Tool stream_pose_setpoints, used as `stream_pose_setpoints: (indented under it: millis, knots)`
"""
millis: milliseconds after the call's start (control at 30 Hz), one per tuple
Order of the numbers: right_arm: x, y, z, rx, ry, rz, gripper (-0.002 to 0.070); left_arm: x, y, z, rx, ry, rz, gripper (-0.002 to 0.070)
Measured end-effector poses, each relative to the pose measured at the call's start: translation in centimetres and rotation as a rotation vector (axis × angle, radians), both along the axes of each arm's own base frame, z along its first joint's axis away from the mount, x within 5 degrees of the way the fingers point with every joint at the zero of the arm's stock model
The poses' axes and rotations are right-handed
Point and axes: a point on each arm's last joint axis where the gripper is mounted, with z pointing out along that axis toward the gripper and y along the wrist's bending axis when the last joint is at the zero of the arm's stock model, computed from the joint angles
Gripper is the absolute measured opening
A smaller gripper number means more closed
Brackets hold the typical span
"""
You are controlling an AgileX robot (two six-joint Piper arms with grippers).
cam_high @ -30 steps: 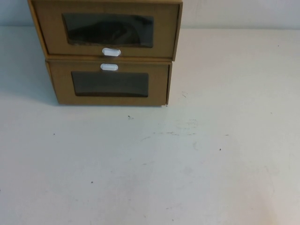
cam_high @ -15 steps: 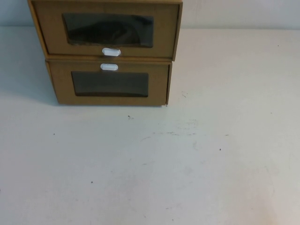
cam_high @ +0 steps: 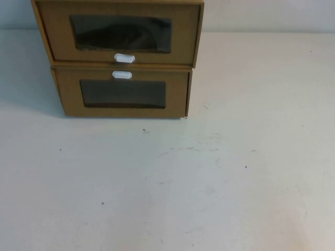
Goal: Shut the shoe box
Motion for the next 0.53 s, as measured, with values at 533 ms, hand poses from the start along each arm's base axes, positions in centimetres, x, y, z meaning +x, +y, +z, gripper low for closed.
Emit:
stream_pose_setpoints:
  millis: [533]
  knots:
    - [0.0,0.0,0.0,0.001,-0.002,0.001,-0.0011,-0.4,0.3,-2.6,0.034,0.292,0.045,-0.0002]
